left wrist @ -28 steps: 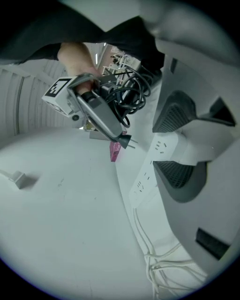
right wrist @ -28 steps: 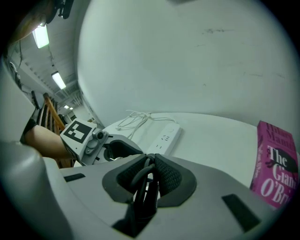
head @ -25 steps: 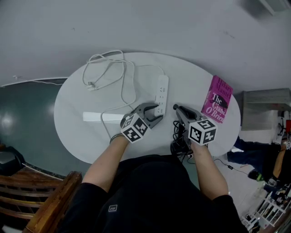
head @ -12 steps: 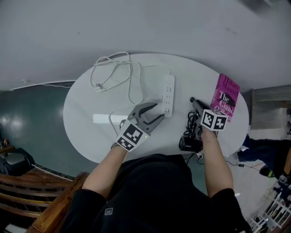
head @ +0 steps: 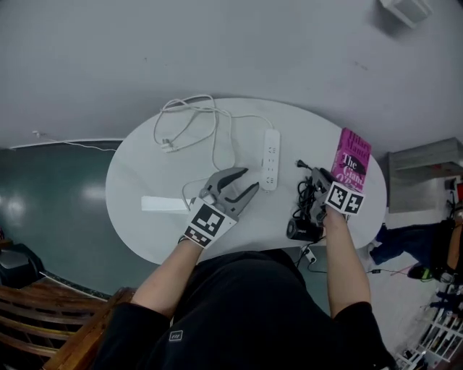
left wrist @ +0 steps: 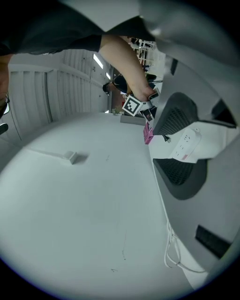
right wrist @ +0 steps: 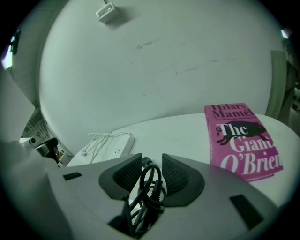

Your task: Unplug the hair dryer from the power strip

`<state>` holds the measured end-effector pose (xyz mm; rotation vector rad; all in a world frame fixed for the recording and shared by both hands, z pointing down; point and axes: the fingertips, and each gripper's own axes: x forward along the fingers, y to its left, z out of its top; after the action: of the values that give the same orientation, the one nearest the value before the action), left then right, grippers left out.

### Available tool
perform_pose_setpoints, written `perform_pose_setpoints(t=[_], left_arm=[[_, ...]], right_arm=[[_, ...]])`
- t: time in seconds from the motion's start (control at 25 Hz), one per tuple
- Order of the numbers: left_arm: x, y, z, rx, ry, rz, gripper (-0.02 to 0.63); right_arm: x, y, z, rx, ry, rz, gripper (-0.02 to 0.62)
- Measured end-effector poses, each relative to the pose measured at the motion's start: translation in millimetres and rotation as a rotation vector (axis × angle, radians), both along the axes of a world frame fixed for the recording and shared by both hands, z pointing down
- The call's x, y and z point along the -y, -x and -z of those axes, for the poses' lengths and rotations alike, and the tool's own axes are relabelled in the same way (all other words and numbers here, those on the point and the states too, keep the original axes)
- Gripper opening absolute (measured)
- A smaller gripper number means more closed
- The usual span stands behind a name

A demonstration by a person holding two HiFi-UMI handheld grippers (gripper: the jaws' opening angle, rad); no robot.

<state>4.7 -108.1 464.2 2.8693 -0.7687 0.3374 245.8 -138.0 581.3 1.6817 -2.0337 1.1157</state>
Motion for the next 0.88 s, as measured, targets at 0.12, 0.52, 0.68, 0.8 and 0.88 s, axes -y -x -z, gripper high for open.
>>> perform_pose_setpoints(t=[0.12,0.52,0.68,0.8,0.88], left_arm=[[-1.7,-0.1,12.0,-0.020,-0.019,-0.001,0.153],[-4.4,-10.8,39.9,-0.008,-0.063,0.122,0.138],[-9.3,-19.4,54.5,0.018,-0.046,0.208,0.118],[-11.2,-28.3,72.3,0.034,-0.070,0.262,0.107],[-9.1,-35.5,87.8,0.044,-0.098,0.294,0.106]], right_arm=[[-8.1,-16.5,22.4,-0.001,-0.065,-0.045,0.120],[-26.2,-34.1,97.1,0.028,-0.297,-0.008,0.117],[-39.2,-34.8,121.9,0.098,-0.342,0.009,0.079],[-40.1,-35.0,149.3,0.115,-0.415,0.055,0.068],[-37.3,-33.8,173.8,0.102,-0.482,0.107,0.068]])
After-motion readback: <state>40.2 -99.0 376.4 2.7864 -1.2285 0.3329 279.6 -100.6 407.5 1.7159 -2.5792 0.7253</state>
